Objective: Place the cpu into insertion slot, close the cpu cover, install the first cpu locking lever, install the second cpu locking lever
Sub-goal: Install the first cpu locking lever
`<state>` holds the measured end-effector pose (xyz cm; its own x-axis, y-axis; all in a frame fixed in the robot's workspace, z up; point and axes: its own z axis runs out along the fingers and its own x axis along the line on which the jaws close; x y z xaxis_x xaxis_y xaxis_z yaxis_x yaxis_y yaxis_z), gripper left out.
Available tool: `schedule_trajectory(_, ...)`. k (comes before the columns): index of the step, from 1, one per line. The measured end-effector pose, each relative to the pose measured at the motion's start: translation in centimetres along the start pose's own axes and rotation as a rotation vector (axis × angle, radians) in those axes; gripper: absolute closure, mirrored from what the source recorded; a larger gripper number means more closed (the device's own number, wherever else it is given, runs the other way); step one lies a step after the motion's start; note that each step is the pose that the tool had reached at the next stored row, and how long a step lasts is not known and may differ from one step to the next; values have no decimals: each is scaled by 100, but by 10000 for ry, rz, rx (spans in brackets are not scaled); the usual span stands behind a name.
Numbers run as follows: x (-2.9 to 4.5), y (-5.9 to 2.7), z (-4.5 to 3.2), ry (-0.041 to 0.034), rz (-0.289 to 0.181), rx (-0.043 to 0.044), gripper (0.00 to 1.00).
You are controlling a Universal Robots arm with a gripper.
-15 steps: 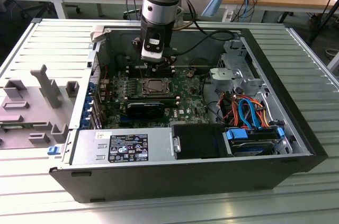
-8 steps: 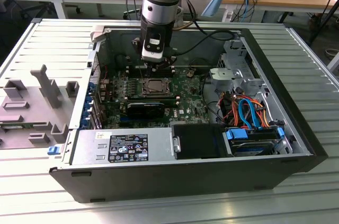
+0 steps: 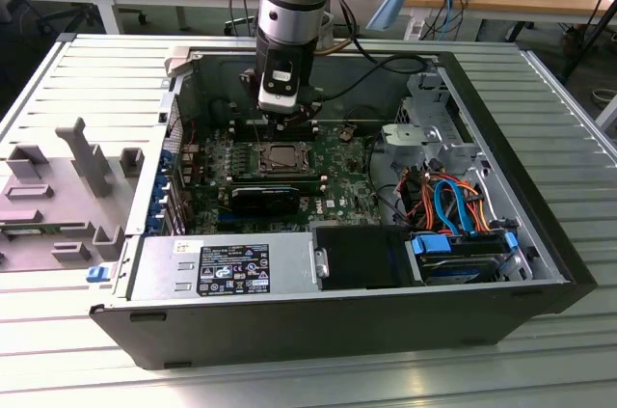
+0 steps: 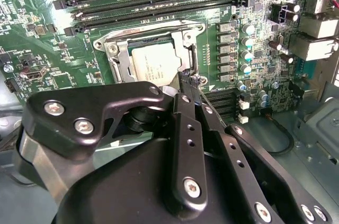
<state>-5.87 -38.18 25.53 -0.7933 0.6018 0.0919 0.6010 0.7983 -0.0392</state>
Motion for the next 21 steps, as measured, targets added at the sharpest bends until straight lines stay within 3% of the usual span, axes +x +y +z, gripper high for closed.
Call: schedule_trajectory(21,0,0,0,-8,-212,18,89)
